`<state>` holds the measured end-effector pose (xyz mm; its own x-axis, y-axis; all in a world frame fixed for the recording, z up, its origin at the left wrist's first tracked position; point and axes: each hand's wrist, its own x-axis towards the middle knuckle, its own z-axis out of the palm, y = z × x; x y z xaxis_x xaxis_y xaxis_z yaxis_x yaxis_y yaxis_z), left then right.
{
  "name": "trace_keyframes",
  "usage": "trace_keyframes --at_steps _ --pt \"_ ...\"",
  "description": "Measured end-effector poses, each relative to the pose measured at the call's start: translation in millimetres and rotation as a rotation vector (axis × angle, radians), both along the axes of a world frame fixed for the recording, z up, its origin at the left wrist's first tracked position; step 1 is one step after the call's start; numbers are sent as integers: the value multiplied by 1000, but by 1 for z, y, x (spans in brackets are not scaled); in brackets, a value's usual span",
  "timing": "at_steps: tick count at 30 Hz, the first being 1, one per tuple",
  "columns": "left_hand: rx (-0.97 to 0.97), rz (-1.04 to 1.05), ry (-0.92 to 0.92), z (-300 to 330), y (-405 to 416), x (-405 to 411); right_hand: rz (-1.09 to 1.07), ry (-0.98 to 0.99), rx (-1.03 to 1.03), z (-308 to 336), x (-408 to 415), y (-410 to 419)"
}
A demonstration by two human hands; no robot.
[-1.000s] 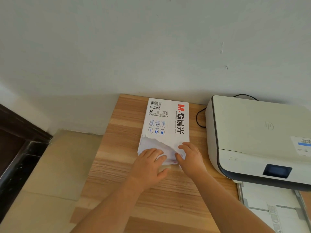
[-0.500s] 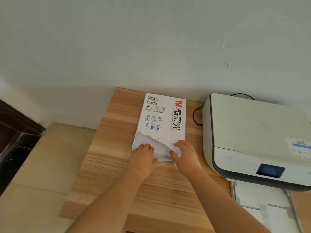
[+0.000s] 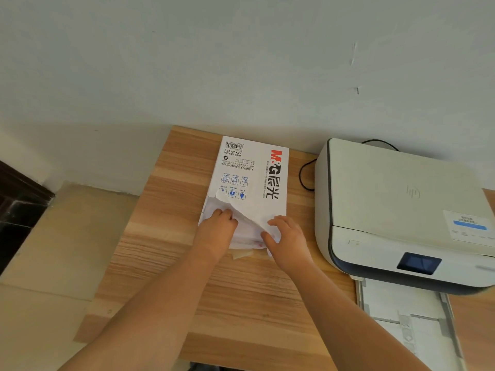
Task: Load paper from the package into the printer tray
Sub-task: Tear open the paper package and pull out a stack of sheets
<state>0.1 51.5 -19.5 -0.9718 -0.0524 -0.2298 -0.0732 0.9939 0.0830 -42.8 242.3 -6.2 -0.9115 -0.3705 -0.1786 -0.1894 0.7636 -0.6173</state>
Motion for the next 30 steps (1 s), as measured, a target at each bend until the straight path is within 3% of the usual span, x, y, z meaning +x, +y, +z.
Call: trace_keyframes --at_steps 20,30 --pt "-43 -134 -100 8 -9 -3 -31 -14 0 2 4 -1" --pt "12 -177 49 5 -6 29 -32 -12 3 1 13 -4"
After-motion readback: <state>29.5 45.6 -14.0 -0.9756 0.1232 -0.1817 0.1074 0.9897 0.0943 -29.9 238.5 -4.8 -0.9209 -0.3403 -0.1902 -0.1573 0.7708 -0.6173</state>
